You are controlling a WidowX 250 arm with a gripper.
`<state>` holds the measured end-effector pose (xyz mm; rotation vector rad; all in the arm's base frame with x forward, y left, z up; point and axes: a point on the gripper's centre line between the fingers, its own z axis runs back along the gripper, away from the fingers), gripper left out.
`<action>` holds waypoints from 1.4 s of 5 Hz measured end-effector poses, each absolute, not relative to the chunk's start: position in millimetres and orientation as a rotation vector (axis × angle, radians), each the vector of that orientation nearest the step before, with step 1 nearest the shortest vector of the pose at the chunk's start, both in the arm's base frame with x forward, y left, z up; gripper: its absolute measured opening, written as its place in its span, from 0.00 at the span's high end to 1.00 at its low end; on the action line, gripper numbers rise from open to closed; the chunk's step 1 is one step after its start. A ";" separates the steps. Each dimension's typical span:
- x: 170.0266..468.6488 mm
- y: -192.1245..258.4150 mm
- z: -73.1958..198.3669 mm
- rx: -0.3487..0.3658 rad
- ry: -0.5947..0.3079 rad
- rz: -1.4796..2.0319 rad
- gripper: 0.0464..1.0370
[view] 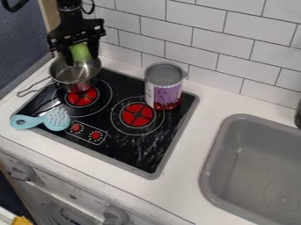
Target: Put the green object inside the silver pot
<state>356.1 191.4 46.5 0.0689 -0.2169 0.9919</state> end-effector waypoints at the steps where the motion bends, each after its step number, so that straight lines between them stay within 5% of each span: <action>1: 350.5 198.7 42.6 0.113 -0.215 1.005 0.32; 3: 342.5 200.5 27.0 0.148 -0.163 1.012 0.26; 4: 339.8 200.5 26.3 0.156 -0.142 1.034 0.06; 7: 335.6 197.3 26.8 0.150 -0.111 1.069 0.04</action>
